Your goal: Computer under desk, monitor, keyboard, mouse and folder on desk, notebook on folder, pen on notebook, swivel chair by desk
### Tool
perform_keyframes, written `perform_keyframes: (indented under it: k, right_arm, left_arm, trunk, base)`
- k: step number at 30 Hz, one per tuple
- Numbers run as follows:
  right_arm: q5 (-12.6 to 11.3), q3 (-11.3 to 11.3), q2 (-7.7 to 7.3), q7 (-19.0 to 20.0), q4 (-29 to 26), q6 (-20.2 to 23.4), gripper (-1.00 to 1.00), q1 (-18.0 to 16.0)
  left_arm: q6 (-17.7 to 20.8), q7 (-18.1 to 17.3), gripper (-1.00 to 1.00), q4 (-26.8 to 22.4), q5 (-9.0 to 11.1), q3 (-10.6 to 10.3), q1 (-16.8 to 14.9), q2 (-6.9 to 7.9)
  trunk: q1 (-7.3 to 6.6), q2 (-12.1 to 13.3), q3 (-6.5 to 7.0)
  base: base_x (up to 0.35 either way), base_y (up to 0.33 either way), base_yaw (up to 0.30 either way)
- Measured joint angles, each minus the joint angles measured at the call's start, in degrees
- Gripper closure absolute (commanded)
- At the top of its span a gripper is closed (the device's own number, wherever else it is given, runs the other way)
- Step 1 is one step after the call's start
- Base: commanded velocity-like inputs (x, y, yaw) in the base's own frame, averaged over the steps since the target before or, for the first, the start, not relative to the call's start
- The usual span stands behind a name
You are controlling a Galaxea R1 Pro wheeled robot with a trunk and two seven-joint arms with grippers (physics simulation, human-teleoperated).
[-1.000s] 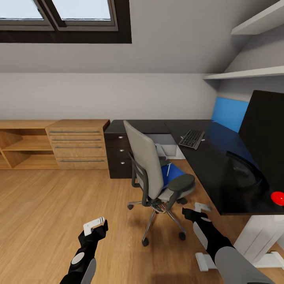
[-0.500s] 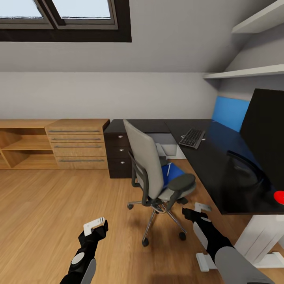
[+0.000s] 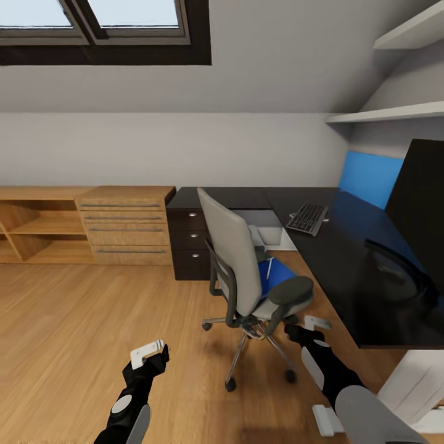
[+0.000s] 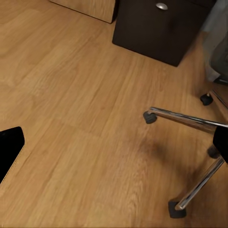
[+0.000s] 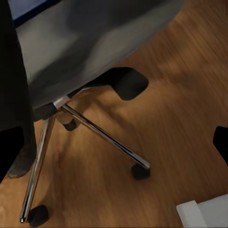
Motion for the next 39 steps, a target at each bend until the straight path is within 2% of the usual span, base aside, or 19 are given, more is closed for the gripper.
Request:
perform_keyframes:
  k: [8, 16, 39]
  right_arm:
    - [0.02, -0.02, 0.01, -0.05, 0.02, -0.27, -1.00, 0.00]
    - [0.01, 0.09, 0.02, -0.01, 0.00, -0.28, -1.00, 0.00]
    - [0.06, 0.15, 0.07, -0.02, 0.01, -0.28, -1.00, 0.09]
  left_arm:
    - [0.00, 0.00, -1.00, 0.08, 0.00, 0.00, 0.00, 0.00]
    - [-0.17, -0.09, -1.00, 1.21, -0.01, -0.08, 0.00, 0.00]
    - [-0.18, 0.17, -1.00, 2.09, -0.04, -0.08, 0.00, 0.00]
  trunk:
    - [0.00, 0.00, 0.00]
    - [-0.01, 0.00, 0.00]
    - [0.00, 0.00, 0.00]
  base:
    - [0.002, 0.000, 0.261]
    - [0.188, 0.000, 0.257]
    - [0.005, 0.000, 0.240]
